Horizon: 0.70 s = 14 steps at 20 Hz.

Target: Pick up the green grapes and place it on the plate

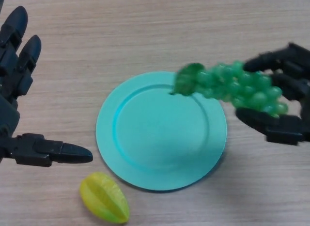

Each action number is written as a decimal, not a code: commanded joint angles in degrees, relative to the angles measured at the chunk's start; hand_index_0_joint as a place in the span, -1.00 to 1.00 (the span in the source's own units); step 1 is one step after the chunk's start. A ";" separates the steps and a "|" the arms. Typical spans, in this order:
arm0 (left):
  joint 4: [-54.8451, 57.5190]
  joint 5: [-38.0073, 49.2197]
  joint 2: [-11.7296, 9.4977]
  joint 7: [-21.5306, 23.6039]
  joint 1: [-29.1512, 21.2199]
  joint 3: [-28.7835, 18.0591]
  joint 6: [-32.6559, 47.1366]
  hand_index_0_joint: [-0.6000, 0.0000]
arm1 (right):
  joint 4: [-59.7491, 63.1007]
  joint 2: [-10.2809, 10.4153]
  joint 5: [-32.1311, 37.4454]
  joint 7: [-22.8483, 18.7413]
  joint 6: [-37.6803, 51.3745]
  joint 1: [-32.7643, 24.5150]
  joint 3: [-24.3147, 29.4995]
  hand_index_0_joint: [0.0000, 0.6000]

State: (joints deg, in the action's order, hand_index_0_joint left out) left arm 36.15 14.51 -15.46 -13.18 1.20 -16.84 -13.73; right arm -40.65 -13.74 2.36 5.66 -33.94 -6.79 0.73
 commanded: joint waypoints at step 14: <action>2.69 10.43 -3.85 3.81 -1.84 -8.78 13.52 1.00 | 0.14 2.85 -3.73 -4.77 -6.06 -17.77 -18.99 -1.00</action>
State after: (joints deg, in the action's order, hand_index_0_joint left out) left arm 36.51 25.06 -16.68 -10.92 0.54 -22.21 -8.81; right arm -38.51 -11.15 -1.82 2.99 -45.06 -21.79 -19.76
